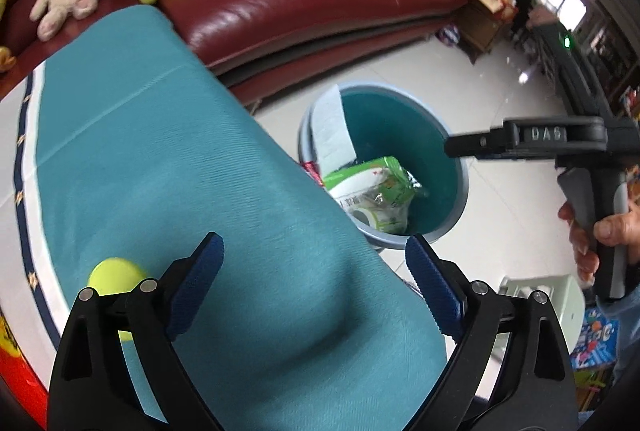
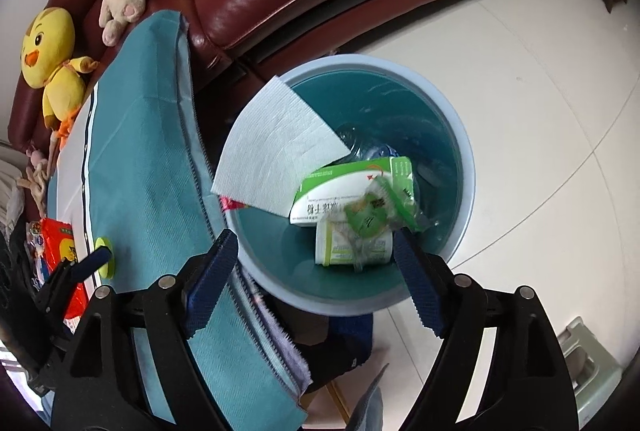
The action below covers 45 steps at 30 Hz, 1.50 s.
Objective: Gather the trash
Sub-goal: 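Move both open tools back over table to remaining trash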
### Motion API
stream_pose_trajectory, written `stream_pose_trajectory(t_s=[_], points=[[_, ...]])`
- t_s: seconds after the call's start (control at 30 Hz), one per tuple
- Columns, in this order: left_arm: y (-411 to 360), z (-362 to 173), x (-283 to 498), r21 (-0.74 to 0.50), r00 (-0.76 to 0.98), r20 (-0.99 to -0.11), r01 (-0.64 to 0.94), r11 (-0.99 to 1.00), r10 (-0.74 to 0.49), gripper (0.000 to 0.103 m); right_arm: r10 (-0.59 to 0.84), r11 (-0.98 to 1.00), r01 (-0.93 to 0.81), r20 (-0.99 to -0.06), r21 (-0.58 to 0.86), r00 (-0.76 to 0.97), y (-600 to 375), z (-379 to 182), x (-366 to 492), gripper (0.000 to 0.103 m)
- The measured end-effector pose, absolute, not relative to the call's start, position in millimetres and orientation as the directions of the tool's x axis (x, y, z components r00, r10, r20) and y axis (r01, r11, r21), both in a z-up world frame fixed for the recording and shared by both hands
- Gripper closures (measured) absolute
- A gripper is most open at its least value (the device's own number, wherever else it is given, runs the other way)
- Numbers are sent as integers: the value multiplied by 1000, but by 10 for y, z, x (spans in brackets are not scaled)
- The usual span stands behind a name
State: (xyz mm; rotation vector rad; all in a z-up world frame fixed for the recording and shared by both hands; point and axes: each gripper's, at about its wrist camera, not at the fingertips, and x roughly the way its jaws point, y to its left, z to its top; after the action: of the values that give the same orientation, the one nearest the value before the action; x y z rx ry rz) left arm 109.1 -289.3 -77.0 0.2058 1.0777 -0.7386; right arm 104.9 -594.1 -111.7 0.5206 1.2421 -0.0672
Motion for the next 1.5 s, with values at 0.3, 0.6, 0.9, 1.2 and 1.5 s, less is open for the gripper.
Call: stream_pose_trajectory(t_s=[0.3, 0.6, 0.9, 1.2, 1.5], points=[[-2295, -519, 922, -182, 329, -833, 598, 780, -446, 11, 199, 915, 275, -923, 296, 330, -5464, -842, 901, 20], [-1366, -321, 736, -144, 425, -822, 487, 861, -378, 10, 191, 959, 141, -927, 247, 323, -4616, -510, 867, 20], [23, -282, 701, -172, 489, -823, 271, 947, -290, 6, 230, 973, -55, -925, 224, 303, -3435, -268, 996, 20], [993, -460, 765, -136, 511, -843, 99, 986, -168, 6, 265, 953, -211, -934, 216, 240, -2376, -297, 1207, 20], [1228, -759, 1001, -144, 482, -864, 45, 989, -148, 6, 289, 924, -313, -938, 221, 189, -1655, -338, 1382, 20]])
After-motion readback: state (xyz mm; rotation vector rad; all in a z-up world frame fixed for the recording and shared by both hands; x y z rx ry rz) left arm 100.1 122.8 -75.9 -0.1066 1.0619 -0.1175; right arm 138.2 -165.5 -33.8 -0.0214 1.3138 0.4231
